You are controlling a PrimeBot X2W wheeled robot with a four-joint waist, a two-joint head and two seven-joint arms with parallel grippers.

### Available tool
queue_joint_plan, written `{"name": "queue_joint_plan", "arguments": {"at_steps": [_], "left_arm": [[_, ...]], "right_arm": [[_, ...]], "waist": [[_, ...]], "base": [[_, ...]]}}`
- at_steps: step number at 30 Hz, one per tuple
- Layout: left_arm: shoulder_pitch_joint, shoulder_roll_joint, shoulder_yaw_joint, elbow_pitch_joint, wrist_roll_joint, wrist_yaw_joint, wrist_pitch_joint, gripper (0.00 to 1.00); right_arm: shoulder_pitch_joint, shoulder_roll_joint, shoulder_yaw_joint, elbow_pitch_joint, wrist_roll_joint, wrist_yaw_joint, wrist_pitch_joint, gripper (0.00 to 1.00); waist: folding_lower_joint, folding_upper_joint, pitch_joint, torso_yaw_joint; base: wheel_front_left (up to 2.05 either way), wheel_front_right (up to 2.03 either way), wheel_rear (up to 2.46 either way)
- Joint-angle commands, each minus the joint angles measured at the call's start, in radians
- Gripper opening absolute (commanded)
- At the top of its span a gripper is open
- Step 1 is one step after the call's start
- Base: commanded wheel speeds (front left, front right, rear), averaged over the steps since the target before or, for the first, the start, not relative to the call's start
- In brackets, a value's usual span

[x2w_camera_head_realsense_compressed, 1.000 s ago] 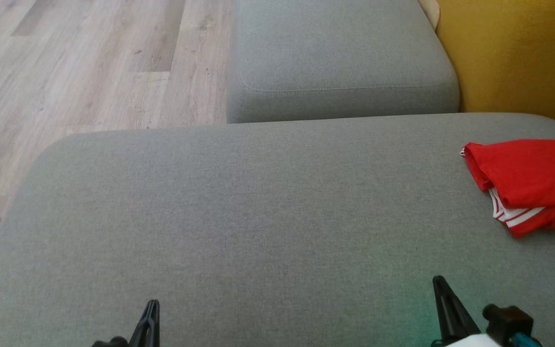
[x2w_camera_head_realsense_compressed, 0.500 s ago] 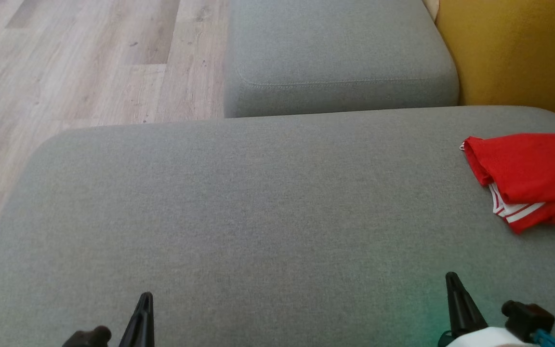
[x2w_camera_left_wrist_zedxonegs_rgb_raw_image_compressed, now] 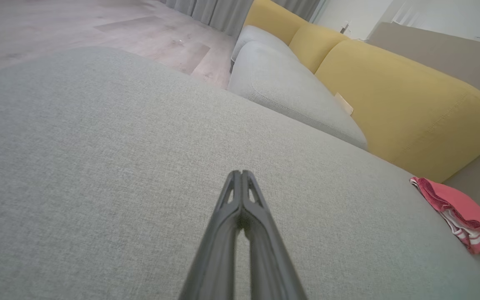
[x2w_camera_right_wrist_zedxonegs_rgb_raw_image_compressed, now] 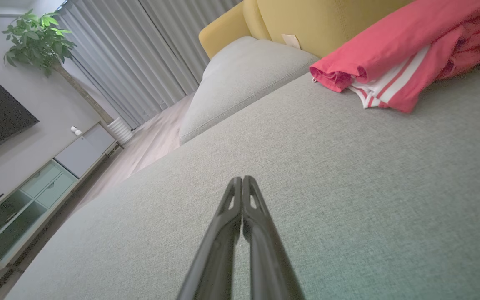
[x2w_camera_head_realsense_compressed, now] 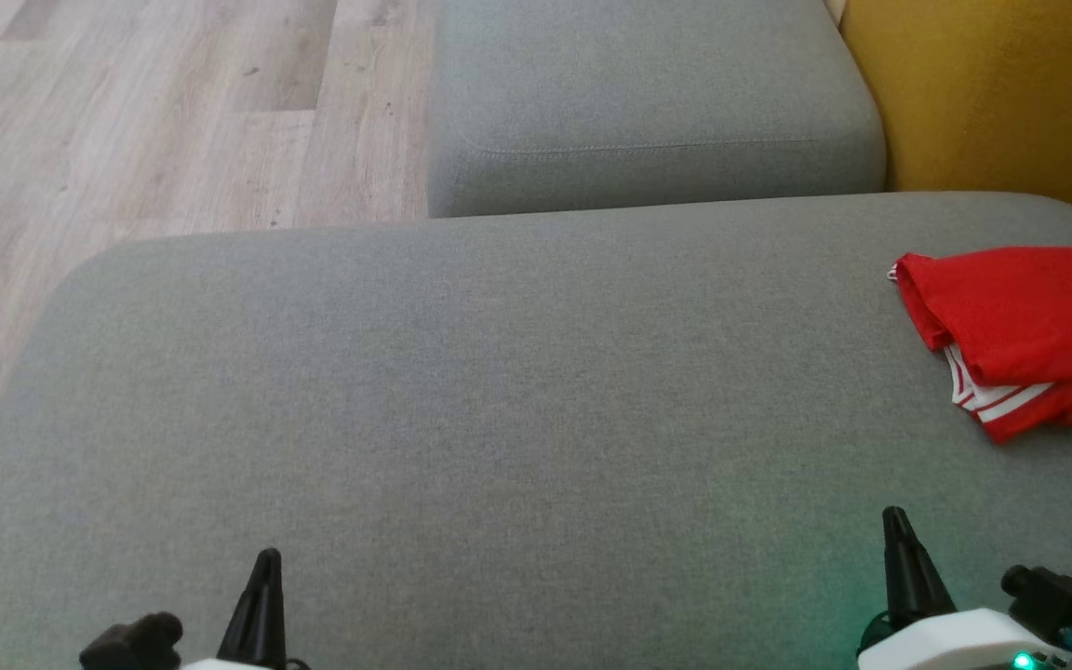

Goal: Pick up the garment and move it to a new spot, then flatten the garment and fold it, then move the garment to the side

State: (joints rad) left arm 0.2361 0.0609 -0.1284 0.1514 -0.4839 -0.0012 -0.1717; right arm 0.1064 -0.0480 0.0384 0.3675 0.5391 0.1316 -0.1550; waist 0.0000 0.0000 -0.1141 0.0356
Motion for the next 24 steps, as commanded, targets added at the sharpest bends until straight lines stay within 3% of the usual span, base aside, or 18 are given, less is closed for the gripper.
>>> {"name": "queue_joint_plan", "arguments": {"at_steps": [1,24], "left_arm": [[-0.056,0.012,0.020,-0.027,-0.029,-0.009,0.005,0.00],[-0.124,0.016,0.061,0.000,-0.305,-0.038,0.062,0.00]], "right_arm": [[-0.064,-0.001,-0.003,-0.038,0.028,0.000,0.008,0.00],[-0.100,-0.001,-0.040,-0.059,0.280,0.000,0.071,0.00]], "waist": [[0.0000,0.0000,0.002,0.000],[0.0000,0.0000,0.030,-0.009]], "base": [[0.00,0.00,0.00],[0.00,0.00,0.00]]}}
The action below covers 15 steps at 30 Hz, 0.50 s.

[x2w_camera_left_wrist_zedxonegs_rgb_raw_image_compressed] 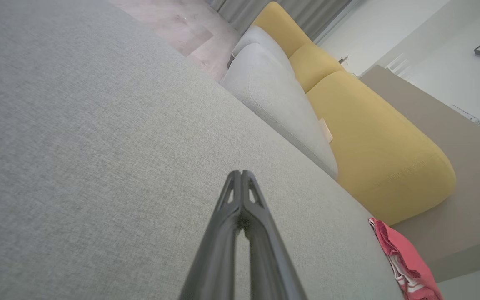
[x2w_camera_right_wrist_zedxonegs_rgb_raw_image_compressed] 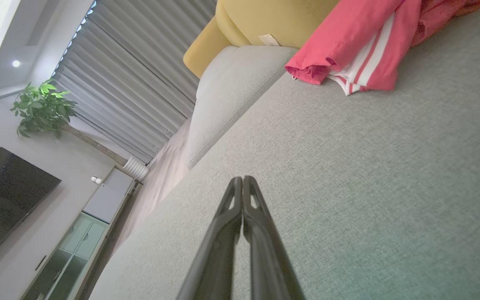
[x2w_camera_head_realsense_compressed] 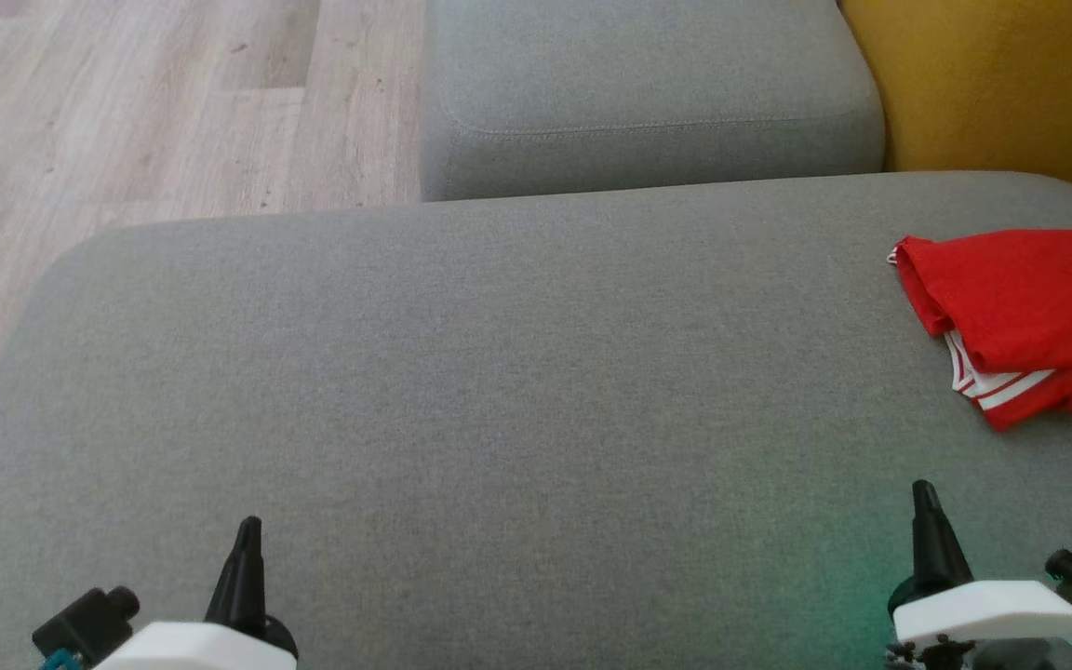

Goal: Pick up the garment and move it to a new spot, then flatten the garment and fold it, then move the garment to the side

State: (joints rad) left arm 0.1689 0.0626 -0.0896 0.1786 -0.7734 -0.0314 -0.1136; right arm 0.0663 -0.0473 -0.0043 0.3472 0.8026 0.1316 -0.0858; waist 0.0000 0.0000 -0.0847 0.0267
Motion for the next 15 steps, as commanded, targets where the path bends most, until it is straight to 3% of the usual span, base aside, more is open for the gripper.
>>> {"name": "queue_joint_plan", "arguments": {"at_steps": [1,15], "left_arm": [[-0.060,0.014,0.024,-0.026,-0.028,-0.010,0.007,0.00],[-0.107,0.015,0.054,-0.006,-0.214,-0.029,0.048,0.00]], "right_arm": [[-0.062,-0.002,0.001,-0.040,0.028,0.000,0.005,0.00],[-0.087,-0.002,-0.023,-0.053,0.200,-0.001,0.048,0.00]], "waist": [[0.0000,0.0000,0.002,-0.001],[0.0000,0.0000,0.021,-0.006]], "base": [[0.00,0.00,0.00],[0.00,0.00,0.00]]}}
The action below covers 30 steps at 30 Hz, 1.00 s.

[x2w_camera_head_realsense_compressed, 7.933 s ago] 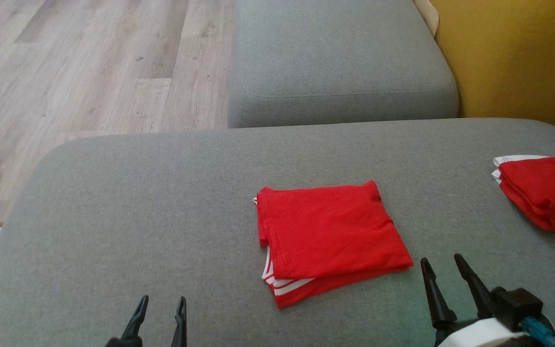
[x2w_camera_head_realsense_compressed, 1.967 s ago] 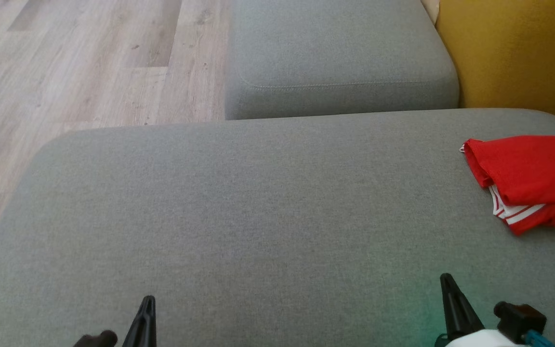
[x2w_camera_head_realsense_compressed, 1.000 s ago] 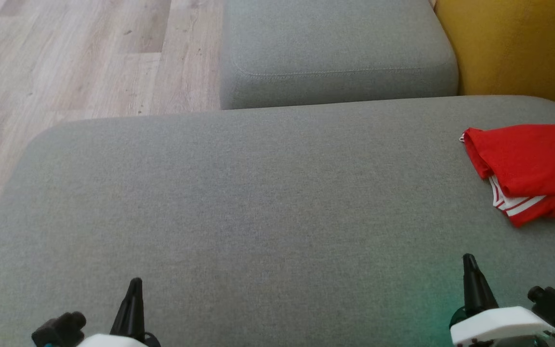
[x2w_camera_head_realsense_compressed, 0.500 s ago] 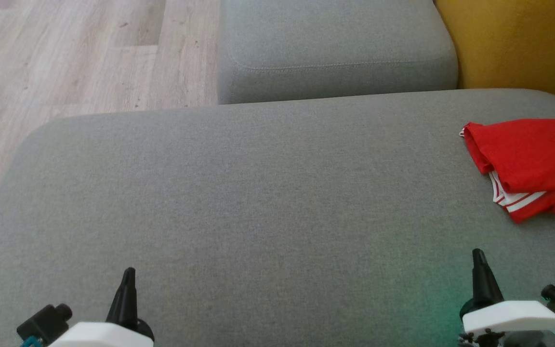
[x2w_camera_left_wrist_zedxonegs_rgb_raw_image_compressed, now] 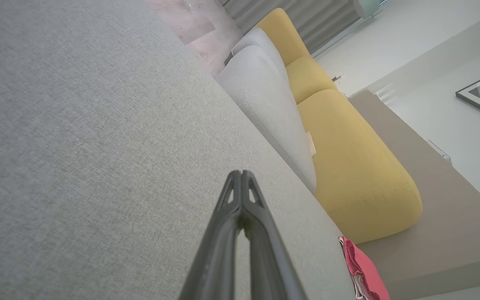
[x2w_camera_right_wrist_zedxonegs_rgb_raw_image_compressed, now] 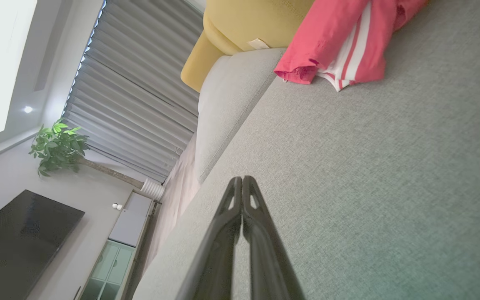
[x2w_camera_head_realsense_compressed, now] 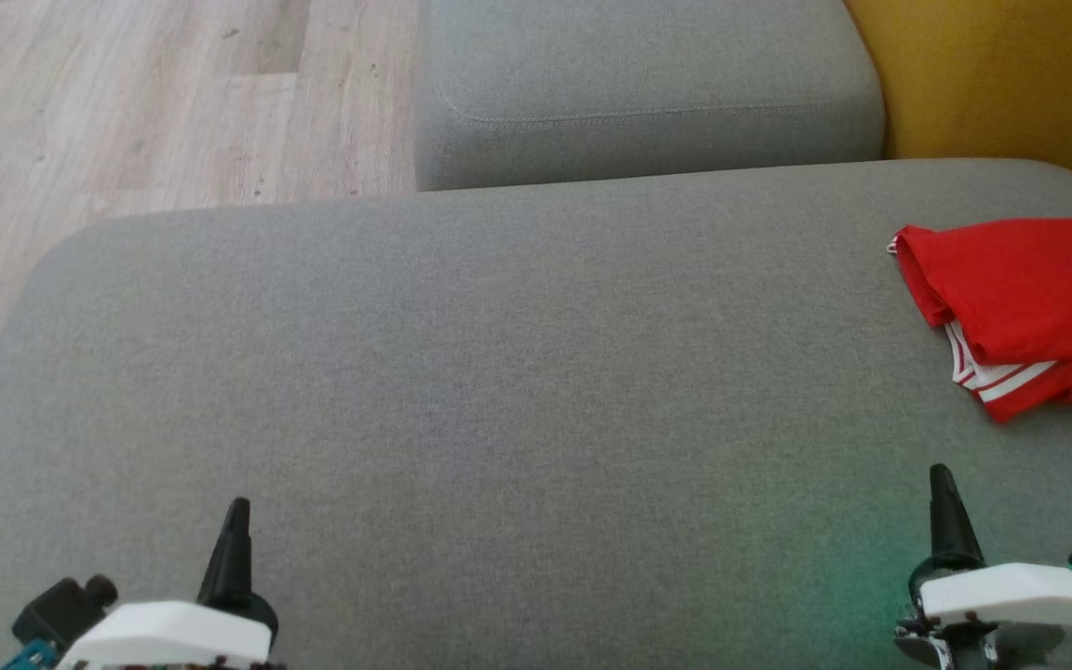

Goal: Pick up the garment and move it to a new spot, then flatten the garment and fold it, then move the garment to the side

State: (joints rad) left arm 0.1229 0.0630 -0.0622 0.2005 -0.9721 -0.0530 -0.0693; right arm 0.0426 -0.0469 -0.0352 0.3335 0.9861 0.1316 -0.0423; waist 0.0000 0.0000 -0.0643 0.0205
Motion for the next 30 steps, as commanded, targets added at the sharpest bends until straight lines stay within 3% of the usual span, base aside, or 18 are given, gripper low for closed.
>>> {"name": "queue_joint_plan", "arguments": {"at_steps": [1,30], "left_arm": [[-0.064,0.015,0.029,-0.027,-0.028,-0.009,0.006,0.00],[-0.153,0.013,0.090,0.011,-0.372,-0.046,0.087,0.00]], "right_arm": [[-0.065,-0.003,0.006,-0.041,0.028,-0.001,0.007,0.00],[-0.111,-0.003,-0.040,-0.067,0.349,-0.001,0.087,0.00]], "waist": [[0.0000,0.0000,0.001,0.000],[0.0000,0.0000,0.037,-0.011]], "base": [[0.00,0.00,0.00],[0.00,0.00,0.00]]}}
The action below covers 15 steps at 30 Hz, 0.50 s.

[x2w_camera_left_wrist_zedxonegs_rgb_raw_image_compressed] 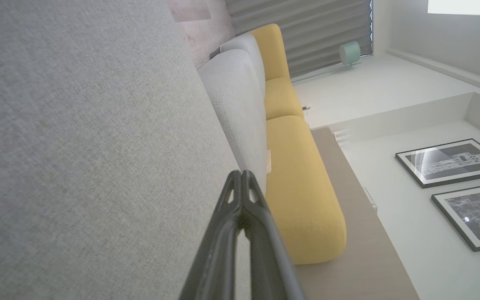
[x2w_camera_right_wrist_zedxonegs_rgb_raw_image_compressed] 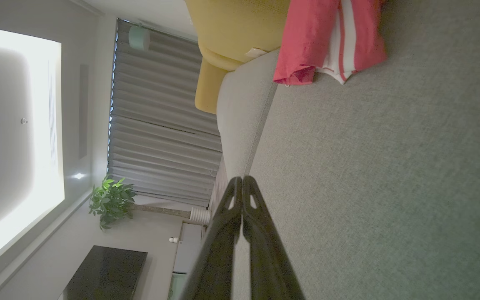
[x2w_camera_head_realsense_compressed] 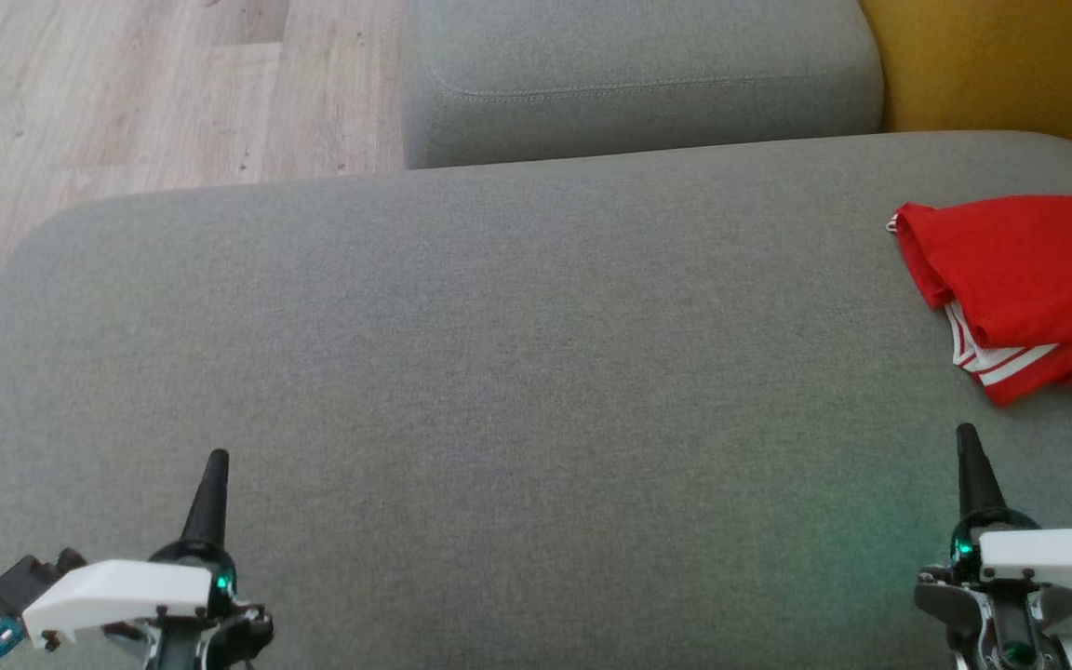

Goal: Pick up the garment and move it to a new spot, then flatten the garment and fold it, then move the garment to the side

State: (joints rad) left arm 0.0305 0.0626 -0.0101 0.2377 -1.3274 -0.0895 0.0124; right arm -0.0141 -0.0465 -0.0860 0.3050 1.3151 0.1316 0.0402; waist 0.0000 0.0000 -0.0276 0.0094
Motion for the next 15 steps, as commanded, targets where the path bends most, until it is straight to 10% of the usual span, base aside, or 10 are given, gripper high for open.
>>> {"name": "queue_joint_plan", "arguments": {"at_steps": [1,15], "left_arm": [[-0.064,0.014,0.040,-0.025,-0.029,-0.011,0.008,0.00],[-0.108,0.012,0.072,-0.006,-0.200,-0.030,0.049,0.00]], "right_arm": [[-0.056,-0.003,0.009,-0.039,0.031,-0.001,0.008,0.00],[-0.079,-0.004,-0.014,-0.052,0.192,-0.001,0.048,0.00]], "waist": [[0.0000,0.0000,0.002,-0.001],[0.0000,0.0000,0.019,-0.006]], "base": [[0.00,0.00,0.00],[0.00,0.00,0.00]]}}
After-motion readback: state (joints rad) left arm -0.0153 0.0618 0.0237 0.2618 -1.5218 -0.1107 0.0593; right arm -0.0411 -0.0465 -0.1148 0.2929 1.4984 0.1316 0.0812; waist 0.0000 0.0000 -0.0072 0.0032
